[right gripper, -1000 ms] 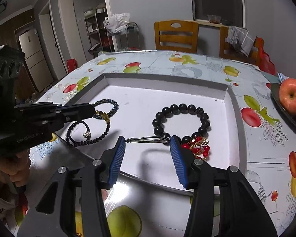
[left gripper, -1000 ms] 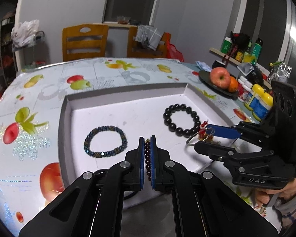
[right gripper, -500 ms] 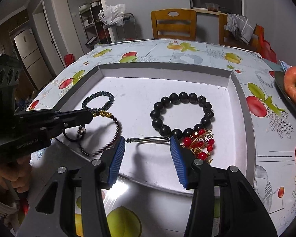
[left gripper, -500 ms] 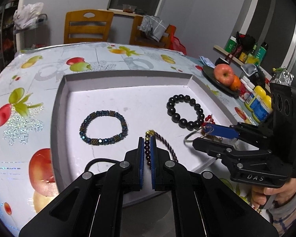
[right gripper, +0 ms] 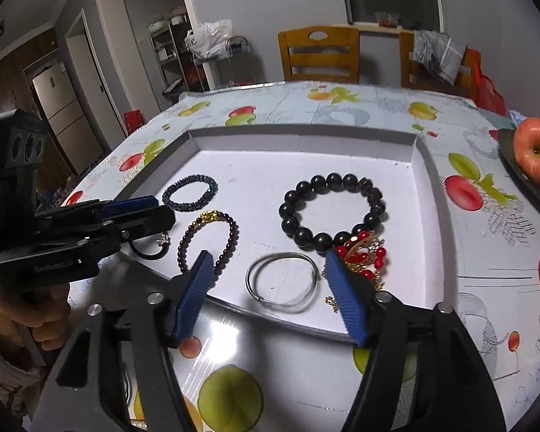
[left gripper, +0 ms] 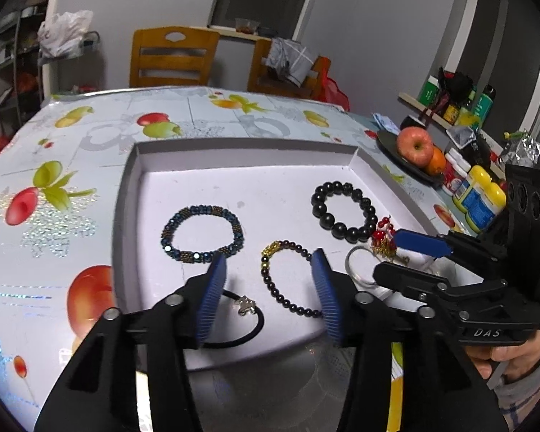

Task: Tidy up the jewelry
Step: 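Open both tools to drop the bracelet and bangle into the gray tray, then move both open tools back over the remaining jewelry on the table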

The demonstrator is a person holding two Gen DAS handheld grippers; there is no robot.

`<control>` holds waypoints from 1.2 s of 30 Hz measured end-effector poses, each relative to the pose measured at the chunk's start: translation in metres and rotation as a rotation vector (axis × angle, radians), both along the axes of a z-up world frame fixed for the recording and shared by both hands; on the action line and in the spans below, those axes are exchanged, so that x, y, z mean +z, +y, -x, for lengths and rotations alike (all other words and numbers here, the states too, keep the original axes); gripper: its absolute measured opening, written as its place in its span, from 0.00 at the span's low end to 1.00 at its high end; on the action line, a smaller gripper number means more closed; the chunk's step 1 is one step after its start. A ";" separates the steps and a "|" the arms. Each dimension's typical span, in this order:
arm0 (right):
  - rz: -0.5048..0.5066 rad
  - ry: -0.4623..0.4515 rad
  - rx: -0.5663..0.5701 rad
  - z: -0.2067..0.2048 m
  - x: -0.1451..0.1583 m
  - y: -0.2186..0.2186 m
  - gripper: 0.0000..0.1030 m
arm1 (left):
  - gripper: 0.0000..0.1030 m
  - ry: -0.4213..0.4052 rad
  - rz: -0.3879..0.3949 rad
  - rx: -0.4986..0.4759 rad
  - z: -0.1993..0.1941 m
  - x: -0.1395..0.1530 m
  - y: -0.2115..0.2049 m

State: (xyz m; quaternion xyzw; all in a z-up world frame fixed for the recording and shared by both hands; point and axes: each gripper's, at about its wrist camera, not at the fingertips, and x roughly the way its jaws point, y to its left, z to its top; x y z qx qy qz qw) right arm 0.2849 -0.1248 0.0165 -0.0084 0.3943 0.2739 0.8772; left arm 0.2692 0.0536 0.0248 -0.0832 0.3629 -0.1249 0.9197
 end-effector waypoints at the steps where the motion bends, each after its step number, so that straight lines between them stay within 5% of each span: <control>1: 0.001 -0.012 -0.003 0.002 0.001 -0.001 0.68 | 0.61 -0.014 -0.009 0.012 0.004 0.003 0.000; 3: -0.002 -0.053 -0.011 0.009 0.007 -0.003 0.71 | 0.73 -0.033 -0.001 0.017 0.008 0.007 0.002; 5: -0.016 -0.073 -0.020 0.011 0.010 -0.007 0.72 | 0.76 -0.058 0.015 0.023 0.013 0.013 0.003; 19: -0.082 -0.117 -0.124 0.008 0.018 -0.030 0.72 | 0.76 -0.065 -0.014 0.013 0.026 0.015 -0.008; 36: 0.003 -0.134 -0.114 0.018 0.017 -0.020 0.72 | 0.77 -0.068 -0.062 -0.039 0.092 0.021 -0.022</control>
